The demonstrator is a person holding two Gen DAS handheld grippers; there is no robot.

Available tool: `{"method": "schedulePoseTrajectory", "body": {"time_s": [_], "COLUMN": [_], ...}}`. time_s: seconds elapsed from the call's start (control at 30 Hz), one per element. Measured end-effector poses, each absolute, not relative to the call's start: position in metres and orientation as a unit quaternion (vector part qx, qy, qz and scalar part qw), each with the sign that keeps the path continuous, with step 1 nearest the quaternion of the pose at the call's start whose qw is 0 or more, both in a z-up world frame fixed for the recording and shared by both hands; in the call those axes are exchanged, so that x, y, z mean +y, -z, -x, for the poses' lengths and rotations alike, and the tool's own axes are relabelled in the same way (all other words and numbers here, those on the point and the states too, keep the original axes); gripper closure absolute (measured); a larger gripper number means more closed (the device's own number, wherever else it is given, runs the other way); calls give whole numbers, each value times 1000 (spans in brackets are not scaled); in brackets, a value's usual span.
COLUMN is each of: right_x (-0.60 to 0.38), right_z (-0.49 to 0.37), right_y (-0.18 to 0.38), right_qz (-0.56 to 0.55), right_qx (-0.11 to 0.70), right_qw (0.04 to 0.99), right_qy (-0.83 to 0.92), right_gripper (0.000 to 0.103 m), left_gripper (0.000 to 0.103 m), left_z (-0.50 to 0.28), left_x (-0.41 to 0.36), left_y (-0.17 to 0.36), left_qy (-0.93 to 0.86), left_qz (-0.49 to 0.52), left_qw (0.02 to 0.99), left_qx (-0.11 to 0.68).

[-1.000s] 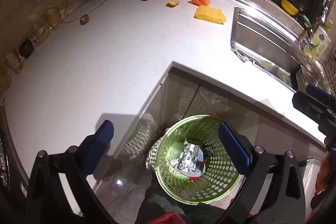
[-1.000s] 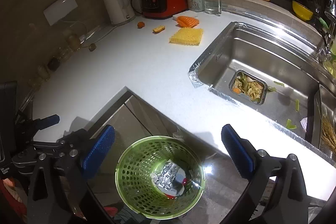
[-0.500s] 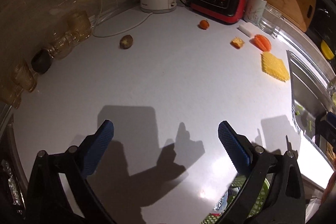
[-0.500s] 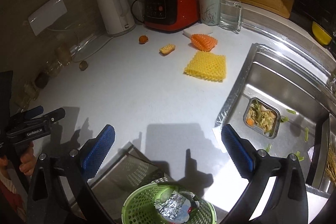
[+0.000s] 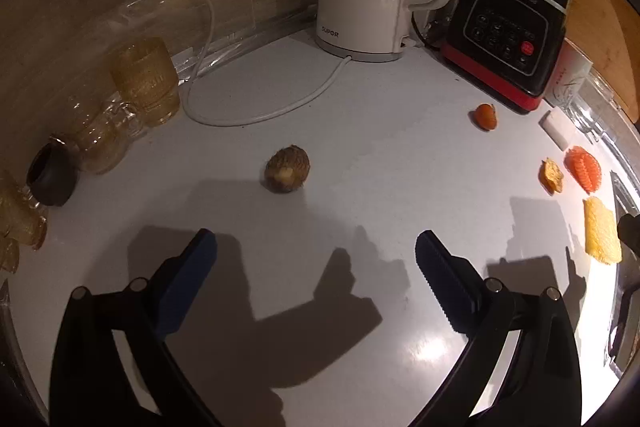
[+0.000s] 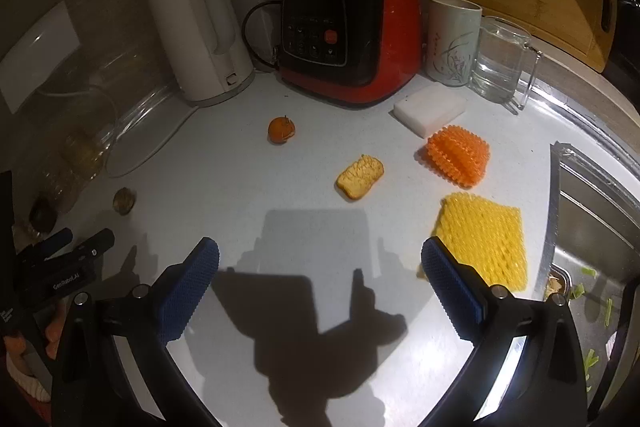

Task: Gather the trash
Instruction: 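Move both grippers back over the counter toward the taro and bread slice, then grasp the brown taro with the left gripper while the right gripper grasps the bread slice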

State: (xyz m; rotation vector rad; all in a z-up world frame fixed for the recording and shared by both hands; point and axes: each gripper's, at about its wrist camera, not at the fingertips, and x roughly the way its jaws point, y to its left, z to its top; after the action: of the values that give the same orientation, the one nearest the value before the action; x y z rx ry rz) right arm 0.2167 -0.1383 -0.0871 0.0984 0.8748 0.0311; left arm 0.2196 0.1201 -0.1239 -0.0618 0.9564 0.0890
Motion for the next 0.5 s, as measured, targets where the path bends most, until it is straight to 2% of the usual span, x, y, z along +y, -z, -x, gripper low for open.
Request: {"method": "schedulePoseTrajectory", "body": {"time_s": [0.27, 0.43, 0.5], "right_x": [-141, -148, -148], "right_z": [-283, -307, -314], "right_y": [123, 143, 148], "right_qz": [-62, -64, -60], "right_qx": [439, 452, 453], "right_qw": [896, 887, 886], "right_qy": [37, 70, 75], "right_gripper": [3, 3, 8], "left_gripper": [8, 17, 20], "left_z": [-269, -280, -283], "left_x": [137, 138, 138], "left_y": [154, 164, 167], "left_qy": [-60, -75, -77], "left_qz": [52, 38, 40], "left_qw": [878, 876, 874], "left_qx": [472, 475, 478]}}
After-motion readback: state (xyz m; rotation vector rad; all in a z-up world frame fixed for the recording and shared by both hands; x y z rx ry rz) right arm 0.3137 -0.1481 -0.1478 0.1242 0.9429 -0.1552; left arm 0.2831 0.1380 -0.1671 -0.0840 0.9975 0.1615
